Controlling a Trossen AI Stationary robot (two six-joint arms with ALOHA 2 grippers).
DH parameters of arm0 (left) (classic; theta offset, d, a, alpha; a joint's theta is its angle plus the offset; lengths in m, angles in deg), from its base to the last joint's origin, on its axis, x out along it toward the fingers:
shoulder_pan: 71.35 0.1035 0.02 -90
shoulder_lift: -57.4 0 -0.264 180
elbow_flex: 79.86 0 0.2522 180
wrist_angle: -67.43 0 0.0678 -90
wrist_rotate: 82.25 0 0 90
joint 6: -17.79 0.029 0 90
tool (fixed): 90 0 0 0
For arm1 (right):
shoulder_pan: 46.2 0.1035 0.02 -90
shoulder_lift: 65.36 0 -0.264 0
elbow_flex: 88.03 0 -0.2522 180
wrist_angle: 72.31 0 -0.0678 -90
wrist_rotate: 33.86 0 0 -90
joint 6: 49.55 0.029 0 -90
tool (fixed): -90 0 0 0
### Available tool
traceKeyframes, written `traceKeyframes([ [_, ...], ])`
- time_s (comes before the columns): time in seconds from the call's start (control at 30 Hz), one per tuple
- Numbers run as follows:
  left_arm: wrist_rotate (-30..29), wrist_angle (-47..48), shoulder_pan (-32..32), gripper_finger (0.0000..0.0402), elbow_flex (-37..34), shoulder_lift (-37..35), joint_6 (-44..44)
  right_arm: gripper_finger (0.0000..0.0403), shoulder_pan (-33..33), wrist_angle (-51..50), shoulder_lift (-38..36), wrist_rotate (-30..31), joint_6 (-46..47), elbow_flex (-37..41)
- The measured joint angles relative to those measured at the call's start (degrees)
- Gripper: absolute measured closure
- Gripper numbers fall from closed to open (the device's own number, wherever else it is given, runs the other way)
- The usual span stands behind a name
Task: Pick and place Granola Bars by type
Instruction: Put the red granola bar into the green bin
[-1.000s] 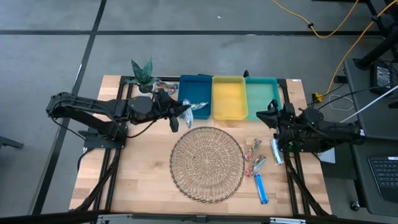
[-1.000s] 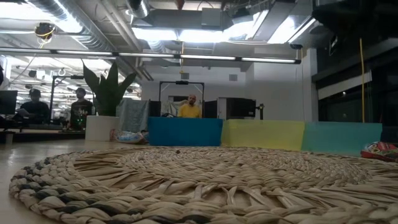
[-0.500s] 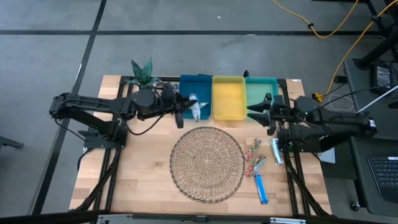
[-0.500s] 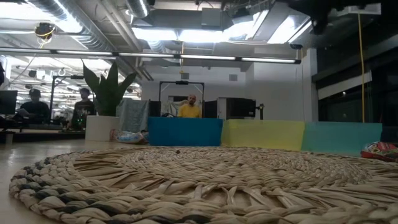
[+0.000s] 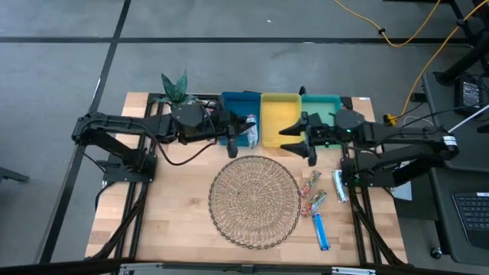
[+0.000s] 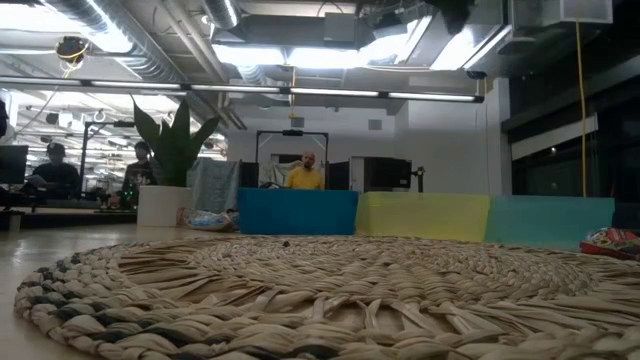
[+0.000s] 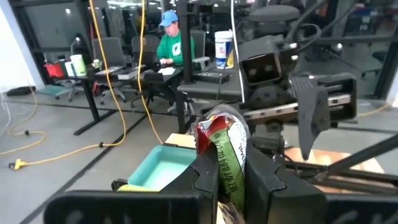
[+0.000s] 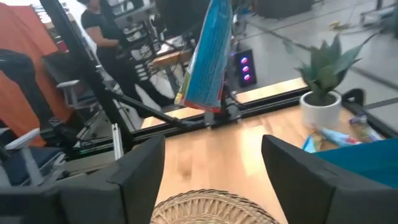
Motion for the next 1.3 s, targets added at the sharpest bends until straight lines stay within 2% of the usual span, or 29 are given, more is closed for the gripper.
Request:
traceKeyframes([
  [0.3, 0.88, 0.56, 0.00, 0.0369, 1.46, 0.66, 0.75, 0.0096, -2.89, 14.77, 9.12, -10.95, 3.09, -2.66],
  [0.57, 0.87, 0.46, -0.15, 0.0368, 1.46, 0.66, 0.38, 0.0096, -3.31, 15.72, 16.16, -15.51, 2.74, -7.80],
  [1.17, 0.40, -0.03, -2.31, 0.0368, 1.46, 0.66, 0.53, 0.0096, -3.68, 15.55, 26.39, -16.75, -0.24, -16.68],
  [1.3, 0.40, 0.03, -2.36, 0.0368, 1.46, 0.66, 0.53, 0.0109, -3.68, 15.60, 27.11, -16.69, -0.26, -17.24],
])
